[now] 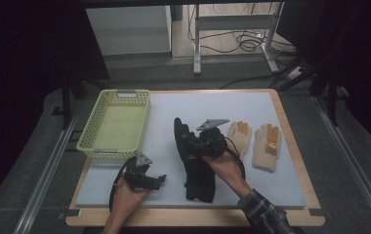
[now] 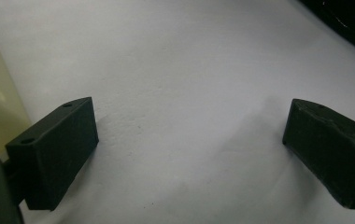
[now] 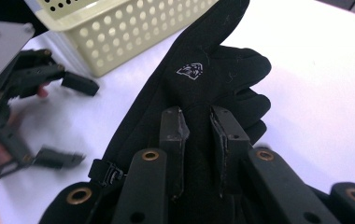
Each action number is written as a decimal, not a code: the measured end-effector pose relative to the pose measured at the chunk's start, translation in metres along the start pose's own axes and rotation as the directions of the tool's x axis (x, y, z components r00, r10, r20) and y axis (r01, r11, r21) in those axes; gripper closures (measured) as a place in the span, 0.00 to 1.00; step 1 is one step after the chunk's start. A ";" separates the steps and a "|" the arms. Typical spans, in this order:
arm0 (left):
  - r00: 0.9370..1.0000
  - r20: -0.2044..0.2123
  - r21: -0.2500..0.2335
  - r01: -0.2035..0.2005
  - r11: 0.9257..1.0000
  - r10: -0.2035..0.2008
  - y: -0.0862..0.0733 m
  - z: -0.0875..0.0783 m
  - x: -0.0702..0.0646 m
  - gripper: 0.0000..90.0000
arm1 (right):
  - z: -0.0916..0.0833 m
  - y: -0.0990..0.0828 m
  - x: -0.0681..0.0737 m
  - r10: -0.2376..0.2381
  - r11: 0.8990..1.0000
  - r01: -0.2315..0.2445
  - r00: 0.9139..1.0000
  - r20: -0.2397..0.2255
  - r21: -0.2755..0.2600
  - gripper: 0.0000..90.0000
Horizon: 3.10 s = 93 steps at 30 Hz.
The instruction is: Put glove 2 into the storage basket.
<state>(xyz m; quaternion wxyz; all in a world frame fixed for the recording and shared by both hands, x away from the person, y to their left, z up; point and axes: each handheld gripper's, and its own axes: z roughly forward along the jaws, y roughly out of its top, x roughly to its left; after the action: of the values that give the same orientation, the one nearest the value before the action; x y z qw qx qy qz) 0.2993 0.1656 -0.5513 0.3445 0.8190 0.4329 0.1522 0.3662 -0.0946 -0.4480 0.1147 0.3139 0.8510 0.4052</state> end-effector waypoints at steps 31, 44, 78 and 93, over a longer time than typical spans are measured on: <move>1.000 0.002 0.004 0.000 1.000 0.000 0.000 0.000 0.000 0.04 | 0.020 -0.044 -0.024 0.029 0.998 -0.033 0.995 0.097 0.049 0.53; 1.000 0.001 0.002 -0.002 1.000 0.002 0.000 0.000 0.000 0.04 | 0.017 -0.035 -0.033 0.073 0.997 -0.076 0.995 0.072 0.036 0.95; 0.999 -0.034 0.016 -0.030 0.999 0.030 -0.005 -0.011 0.001 0.04 | -0.046 -0.115 -0.020 -0.004 0.997 0.004 1.000 0.010 0.072 0.95; 1.000 -0.002 0.004 0.000 1.000 0.000 -0.019 -0.019 0.018 0.04 | -0.043 -0.136 0.002 -0.042 0.995 0.047 0.998 -0.054 0.091 0.94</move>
<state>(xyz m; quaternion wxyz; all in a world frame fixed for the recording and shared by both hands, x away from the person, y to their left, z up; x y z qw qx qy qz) 0.2877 0.1955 -0.5524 0.3427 0.8194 0.4337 0.1520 0.2856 -0.1846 -0.5244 0.0870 0.2890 0.8782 0.3710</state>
